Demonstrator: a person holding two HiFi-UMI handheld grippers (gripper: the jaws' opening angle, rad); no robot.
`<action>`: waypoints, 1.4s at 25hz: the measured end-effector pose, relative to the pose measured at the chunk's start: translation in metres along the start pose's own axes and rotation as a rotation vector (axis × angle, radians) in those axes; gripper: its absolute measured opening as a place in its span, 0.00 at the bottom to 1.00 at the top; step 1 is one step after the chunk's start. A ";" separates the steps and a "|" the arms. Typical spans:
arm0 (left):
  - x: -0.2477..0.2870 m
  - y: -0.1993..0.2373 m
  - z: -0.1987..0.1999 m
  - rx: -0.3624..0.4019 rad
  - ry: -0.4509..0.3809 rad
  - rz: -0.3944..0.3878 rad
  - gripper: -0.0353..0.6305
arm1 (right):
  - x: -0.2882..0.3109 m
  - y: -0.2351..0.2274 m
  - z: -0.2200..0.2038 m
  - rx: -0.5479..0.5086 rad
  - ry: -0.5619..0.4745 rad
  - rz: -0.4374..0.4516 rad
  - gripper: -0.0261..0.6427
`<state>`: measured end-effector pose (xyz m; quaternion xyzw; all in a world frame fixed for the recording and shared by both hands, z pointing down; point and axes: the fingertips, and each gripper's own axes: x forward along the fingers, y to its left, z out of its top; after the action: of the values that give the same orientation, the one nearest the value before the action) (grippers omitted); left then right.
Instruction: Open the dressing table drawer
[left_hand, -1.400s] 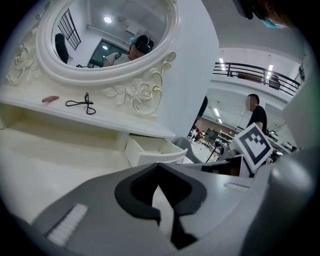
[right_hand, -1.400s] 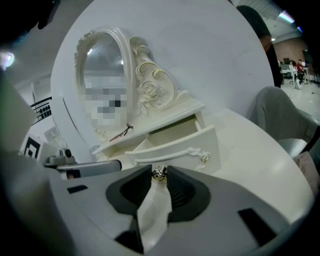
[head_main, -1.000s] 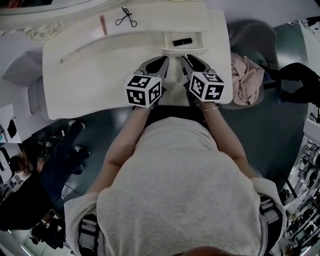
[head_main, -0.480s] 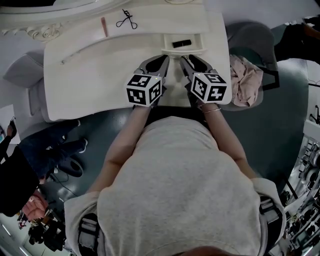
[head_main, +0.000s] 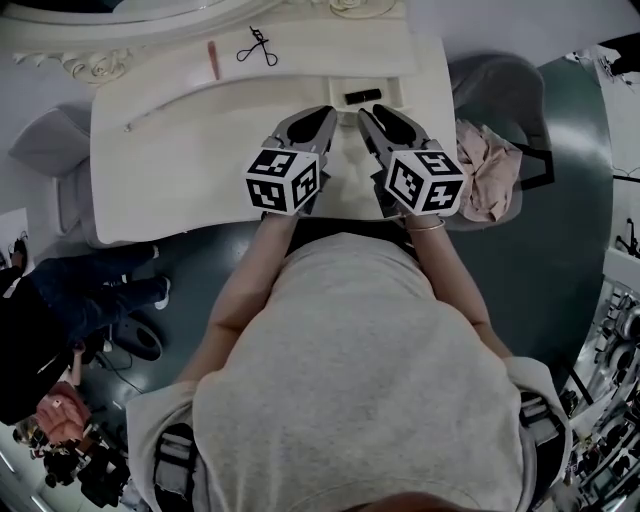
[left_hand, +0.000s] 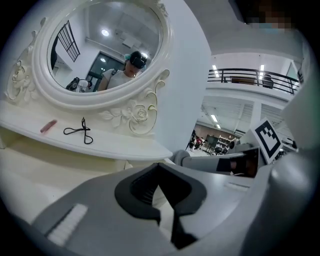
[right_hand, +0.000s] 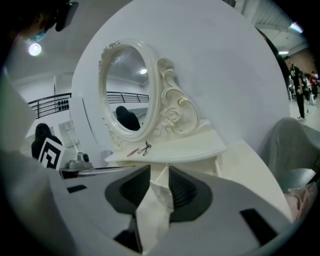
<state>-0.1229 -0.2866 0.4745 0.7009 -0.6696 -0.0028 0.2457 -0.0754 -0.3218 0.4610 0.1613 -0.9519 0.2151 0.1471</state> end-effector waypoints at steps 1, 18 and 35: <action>-0.002 0.000 0.005 -0.002 -0.013 -0.002 0.07 | -0.001 0.003 0.005 -0.006 -0.014 0.014 0.21; -0.015 -0.012 0.038 0.071 -0.091 -0.056 0.07 | -0.009 0.040 0.041 -0.146 -0.076 0.114 0.05; -0.008 -0.022 0.029 0.119 -0.043 -0.050 0.07 | -0.010 0.032 0.037 -0.133 -0.068 0.088 0.05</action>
<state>-0.1127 -0.2896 0.4384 0.7305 -0.6561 0.0160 0.1889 -0.0861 -0.3085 0.4140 0.1163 -0.9747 0.1523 0.1154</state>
